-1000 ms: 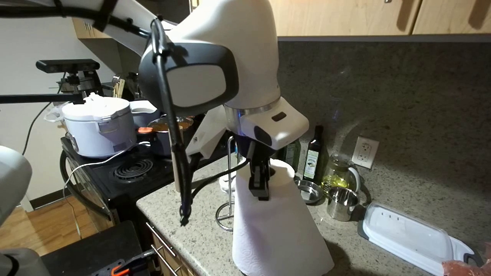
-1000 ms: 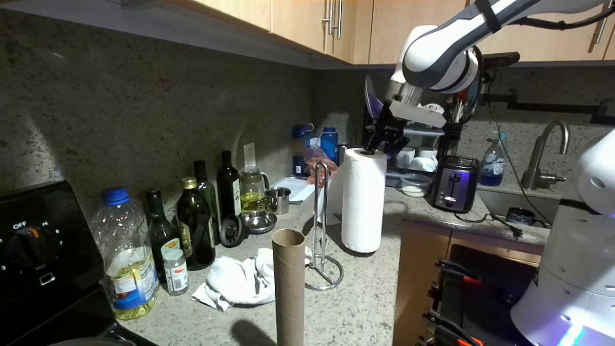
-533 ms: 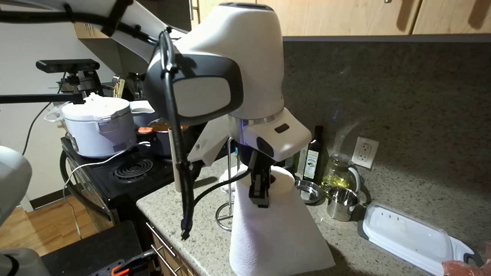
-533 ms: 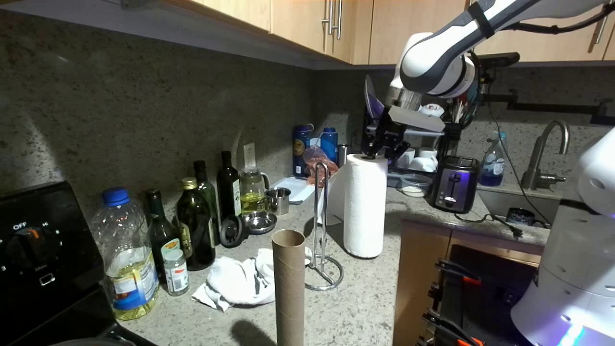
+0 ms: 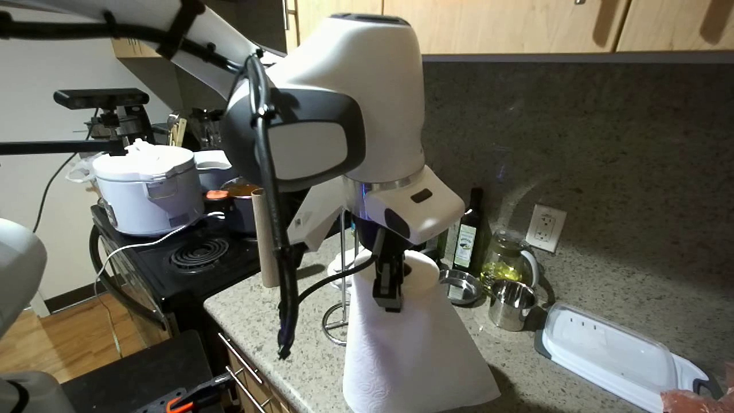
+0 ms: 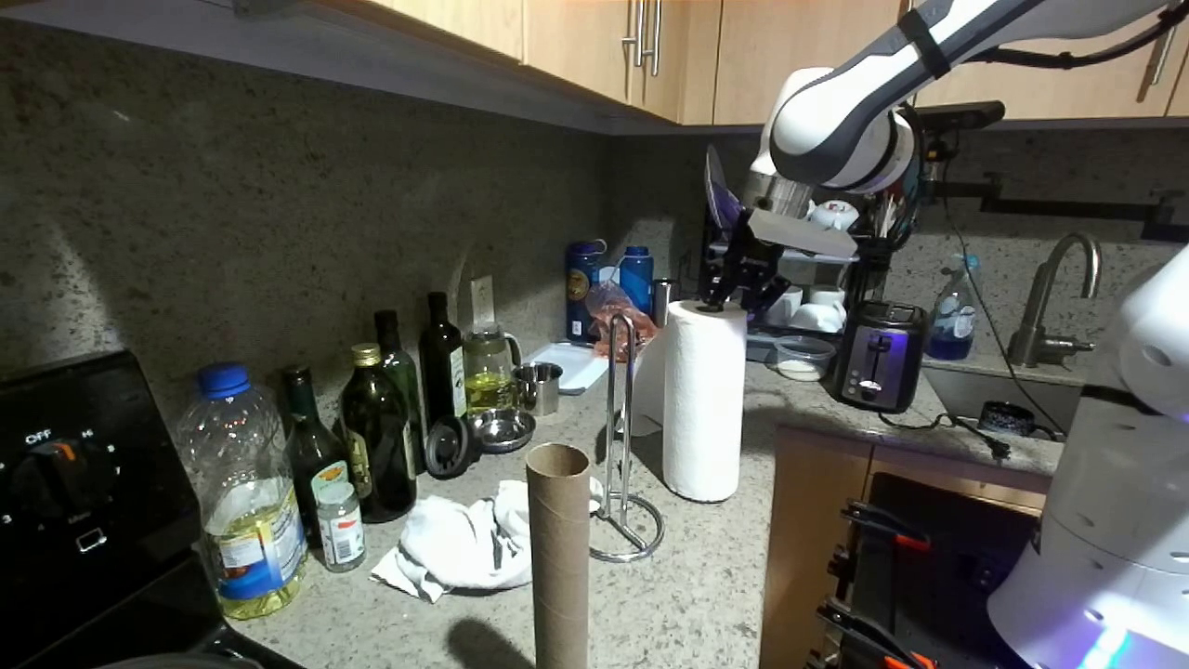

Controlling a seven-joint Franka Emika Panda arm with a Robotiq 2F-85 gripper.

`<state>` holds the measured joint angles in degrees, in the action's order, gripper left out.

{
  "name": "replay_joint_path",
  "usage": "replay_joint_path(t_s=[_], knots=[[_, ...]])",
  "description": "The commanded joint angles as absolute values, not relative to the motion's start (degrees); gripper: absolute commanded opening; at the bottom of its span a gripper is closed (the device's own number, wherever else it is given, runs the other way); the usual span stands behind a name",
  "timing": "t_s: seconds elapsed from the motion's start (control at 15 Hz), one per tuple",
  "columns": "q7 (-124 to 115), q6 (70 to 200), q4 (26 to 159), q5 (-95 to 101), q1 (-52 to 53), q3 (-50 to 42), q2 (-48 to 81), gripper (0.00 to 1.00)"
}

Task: Replace the paper towel roll with the core on the stand

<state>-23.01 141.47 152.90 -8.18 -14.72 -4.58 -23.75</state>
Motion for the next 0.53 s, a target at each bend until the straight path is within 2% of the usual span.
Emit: replay_joint_path(t_s=[0.0, 0.47], knots=[[-23.1, 143.3, 152.9, -9.3, -13.7, -4.7, -23.0, 0.09], [-23.0, 143.8, 153.1, -9.2, -13.2, -4.6, -22.8, 0.09]])
